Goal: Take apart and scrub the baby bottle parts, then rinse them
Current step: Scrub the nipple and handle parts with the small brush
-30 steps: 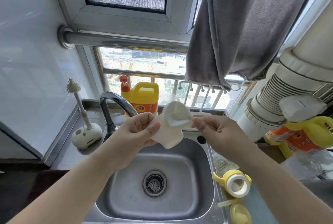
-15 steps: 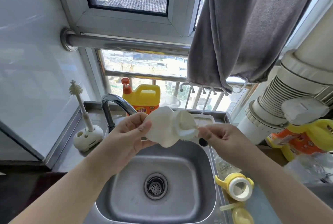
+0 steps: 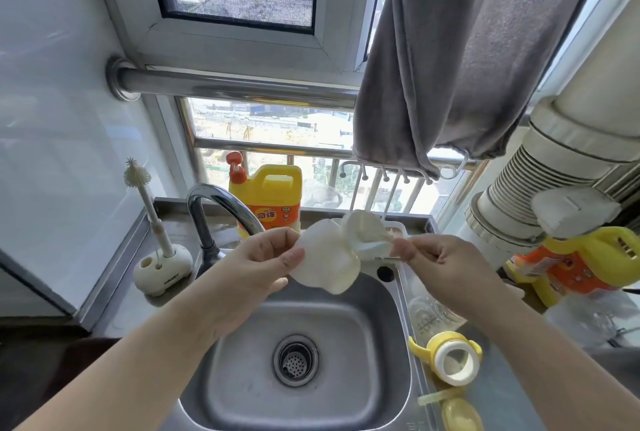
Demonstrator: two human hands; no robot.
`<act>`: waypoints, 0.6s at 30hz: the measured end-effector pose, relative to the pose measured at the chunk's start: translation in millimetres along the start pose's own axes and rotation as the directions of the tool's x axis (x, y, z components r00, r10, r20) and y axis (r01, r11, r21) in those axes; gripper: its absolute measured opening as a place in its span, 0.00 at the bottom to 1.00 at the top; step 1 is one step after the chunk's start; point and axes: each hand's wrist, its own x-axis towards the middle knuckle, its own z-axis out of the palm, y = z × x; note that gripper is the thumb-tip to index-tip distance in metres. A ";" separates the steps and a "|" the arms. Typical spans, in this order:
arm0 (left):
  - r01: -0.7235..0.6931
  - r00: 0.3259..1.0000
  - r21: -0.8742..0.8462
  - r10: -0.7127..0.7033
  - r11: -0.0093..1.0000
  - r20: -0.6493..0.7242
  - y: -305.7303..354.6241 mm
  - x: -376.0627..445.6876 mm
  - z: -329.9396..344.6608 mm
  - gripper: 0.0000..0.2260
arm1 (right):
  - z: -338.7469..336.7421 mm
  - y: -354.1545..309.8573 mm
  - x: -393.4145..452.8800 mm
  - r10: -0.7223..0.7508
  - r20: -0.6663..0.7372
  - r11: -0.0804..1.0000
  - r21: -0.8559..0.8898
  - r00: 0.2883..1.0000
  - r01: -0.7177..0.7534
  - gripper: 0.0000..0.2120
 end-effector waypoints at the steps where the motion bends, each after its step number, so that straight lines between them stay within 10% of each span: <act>1: 0.008 1.000 -0.029 -0.008 1.000 0.007 -0.5 0.3 1.5 0.04 | 0.1 -1.9 -0.7 -0.008 -0.001 1.000 0.001 1.000 0.008 0.22; 5: 0.023 0.999 -0.261 -0.030 0.965 -0.023 1.2 3.7 10.4 0.06 | 8.9 -9.3 -1.8 -0.092 0.161 0.992 -0.072 0.983 0.105 0.21; 8: -0.020 0.995 -0.340 -0.016 0.940 -0.103 4.9 6.7 13.0 0.04 | 5.9 -9.4 5.6 -0.108 0.025 0.992 -0.070 0.994 0.110 0.23; 18: -0.134 0.988 -0.206 0.114 0.969 -0.105 4.4 4.2 10.6 0.06 | -4.2 -14.3 9.8 -0.096 -0.032 0.993 -0.073 0.995 0.093 0.19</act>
